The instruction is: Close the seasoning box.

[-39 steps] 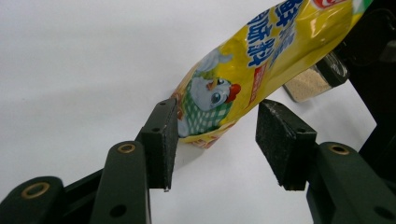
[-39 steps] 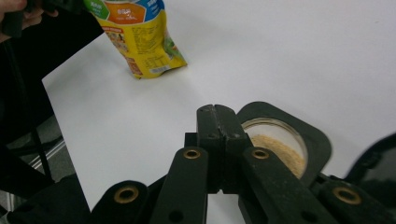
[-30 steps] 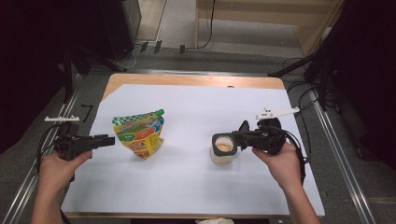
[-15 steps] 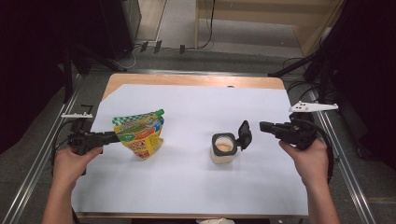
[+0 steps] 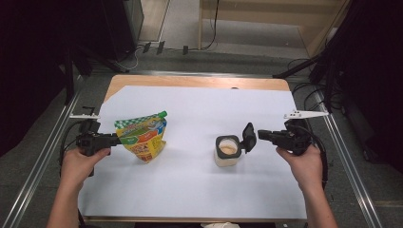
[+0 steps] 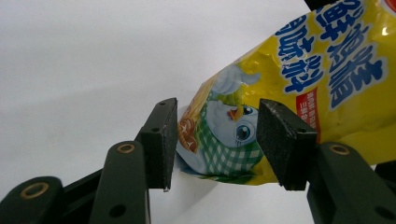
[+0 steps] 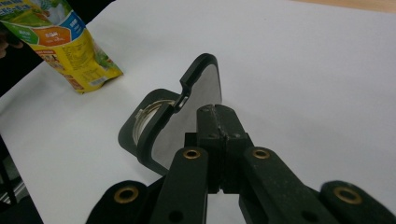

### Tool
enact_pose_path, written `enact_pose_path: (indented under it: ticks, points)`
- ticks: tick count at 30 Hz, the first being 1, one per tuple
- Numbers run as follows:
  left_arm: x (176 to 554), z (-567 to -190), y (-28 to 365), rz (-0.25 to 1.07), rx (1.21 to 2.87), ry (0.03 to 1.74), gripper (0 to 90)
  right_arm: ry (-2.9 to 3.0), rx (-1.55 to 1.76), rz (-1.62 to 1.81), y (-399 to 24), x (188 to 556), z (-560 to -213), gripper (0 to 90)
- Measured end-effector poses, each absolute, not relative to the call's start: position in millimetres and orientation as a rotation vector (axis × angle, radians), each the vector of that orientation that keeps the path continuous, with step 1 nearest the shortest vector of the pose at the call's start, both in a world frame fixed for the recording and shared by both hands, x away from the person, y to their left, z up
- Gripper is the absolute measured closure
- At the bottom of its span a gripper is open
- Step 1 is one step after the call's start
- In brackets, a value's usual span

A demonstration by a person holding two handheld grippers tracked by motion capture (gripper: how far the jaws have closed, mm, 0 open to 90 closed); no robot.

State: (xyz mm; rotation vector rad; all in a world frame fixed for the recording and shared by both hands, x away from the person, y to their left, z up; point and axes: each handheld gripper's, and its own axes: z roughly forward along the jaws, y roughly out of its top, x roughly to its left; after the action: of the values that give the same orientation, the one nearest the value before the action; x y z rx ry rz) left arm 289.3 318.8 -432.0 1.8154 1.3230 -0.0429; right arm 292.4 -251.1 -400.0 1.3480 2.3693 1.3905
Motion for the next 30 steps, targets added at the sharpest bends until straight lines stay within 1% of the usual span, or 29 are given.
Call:
enact_pose_path:
  ticks: [12, 30]
  points:
    - [289, -431, 317, -0.056, 1.806, 1.315, 48.1, 2.411, 1.339, 1.378, -236, 294, -412, 90.0]
    - [289, -433, 320, -0.049, 1.813, 1.329, 47.1, 2.448, 1.293, 1.397, -218, 291, -414, 90.0]
